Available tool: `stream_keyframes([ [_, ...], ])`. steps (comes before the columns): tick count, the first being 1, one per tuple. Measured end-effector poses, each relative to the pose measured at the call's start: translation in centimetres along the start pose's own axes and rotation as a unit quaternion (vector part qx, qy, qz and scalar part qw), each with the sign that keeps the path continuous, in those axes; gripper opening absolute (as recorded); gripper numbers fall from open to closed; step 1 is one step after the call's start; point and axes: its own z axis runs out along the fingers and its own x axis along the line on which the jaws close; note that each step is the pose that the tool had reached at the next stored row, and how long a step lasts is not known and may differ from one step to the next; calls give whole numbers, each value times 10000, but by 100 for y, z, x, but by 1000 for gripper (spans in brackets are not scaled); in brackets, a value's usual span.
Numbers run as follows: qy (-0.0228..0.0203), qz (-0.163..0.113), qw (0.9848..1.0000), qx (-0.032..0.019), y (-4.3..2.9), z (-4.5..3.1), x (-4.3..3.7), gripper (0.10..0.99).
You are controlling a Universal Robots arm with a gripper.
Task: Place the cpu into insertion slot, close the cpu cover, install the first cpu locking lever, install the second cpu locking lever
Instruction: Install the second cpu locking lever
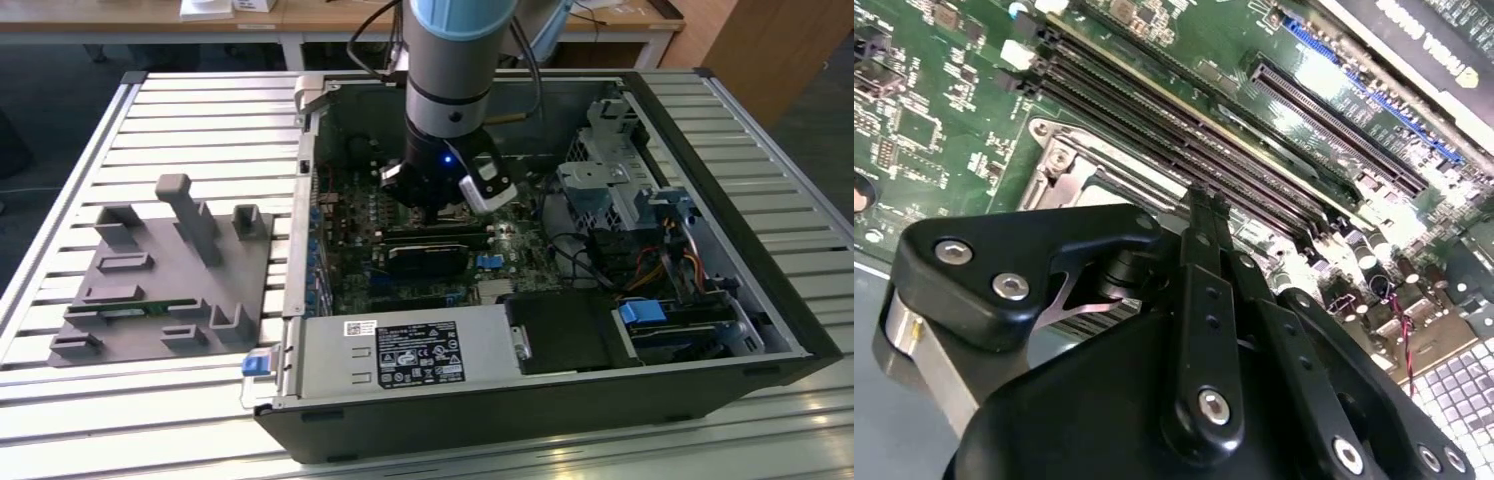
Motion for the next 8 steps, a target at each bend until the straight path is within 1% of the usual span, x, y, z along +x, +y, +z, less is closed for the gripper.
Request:
stream_keyframes([
  [6,1,0,10000,-8,-11,90,14,122],
  [7,0,-1,10000,-23,-15,93,19,122],
  [8,0,-2,10000,-52,-19,95,23,122],
])
